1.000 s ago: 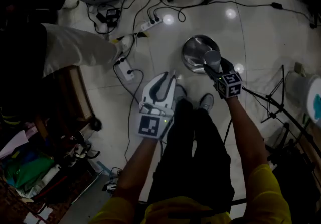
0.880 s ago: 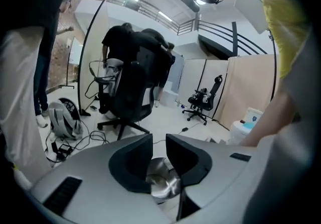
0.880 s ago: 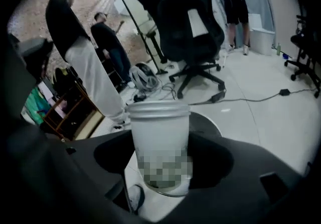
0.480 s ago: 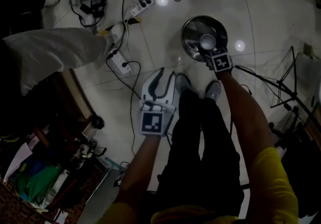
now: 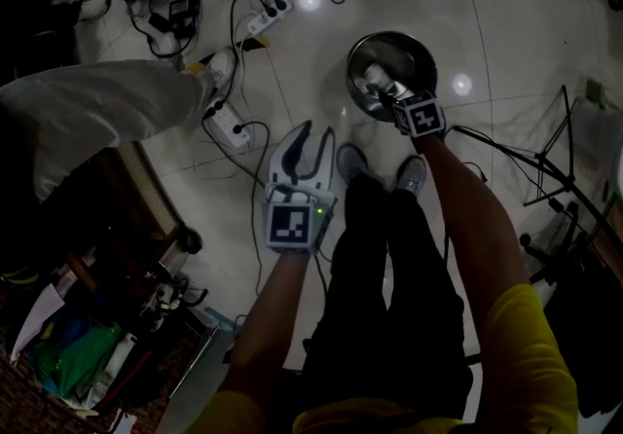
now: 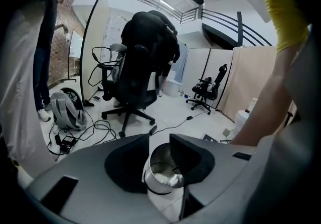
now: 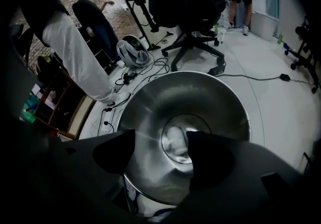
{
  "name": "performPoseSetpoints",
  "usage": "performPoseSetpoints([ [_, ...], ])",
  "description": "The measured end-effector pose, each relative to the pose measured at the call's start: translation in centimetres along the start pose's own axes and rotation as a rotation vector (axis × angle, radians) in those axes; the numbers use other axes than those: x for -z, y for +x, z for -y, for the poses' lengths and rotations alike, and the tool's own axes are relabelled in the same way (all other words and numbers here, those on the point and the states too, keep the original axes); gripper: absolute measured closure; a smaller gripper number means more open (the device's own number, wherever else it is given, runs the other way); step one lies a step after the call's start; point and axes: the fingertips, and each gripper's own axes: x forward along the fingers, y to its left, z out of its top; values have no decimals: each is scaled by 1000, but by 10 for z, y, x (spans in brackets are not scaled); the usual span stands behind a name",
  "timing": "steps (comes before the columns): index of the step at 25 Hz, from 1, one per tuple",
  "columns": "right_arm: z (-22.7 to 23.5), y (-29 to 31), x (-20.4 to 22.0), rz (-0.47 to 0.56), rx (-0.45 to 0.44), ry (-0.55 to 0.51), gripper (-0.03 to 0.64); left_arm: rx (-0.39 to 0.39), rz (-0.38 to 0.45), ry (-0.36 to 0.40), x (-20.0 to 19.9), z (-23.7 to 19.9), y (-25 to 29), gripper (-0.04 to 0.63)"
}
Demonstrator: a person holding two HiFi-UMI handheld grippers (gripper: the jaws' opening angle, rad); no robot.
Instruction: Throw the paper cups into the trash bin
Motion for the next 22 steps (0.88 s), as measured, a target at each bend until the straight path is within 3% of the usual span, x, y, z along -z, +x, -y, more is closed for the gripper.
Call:
performPoseSetpoints([
  [5,2,-33,-4,79,-5,72,316,2,-30,-23,3,1,4,448],
  [9,-20,-117,-40,321,-36,127,401,2,-35,-55,-10,6,-7,448],
  [10,-26,-144,-49,381,-39,141,447,6,-33,-59,-14,8,-11,448],
  [12,-35,-199,-61,503,-25,161,463,10,-26,-69,-20,12,-18,448],
  [14,-42,-253,-71,610,3,166,541,10,-17,-80,-25,17,-26,448],
  [15,-45,-277,-74,652,13,169,541,10,-13,-88,-27,20,-29,448],
  [19,-58,-350,-84,770,38,166,584,6,6,-128,-39,32,-46,448],
  [22,-68,-382,-84,792,49,135,604,13,29,-126,-53,44,-59,448],
])
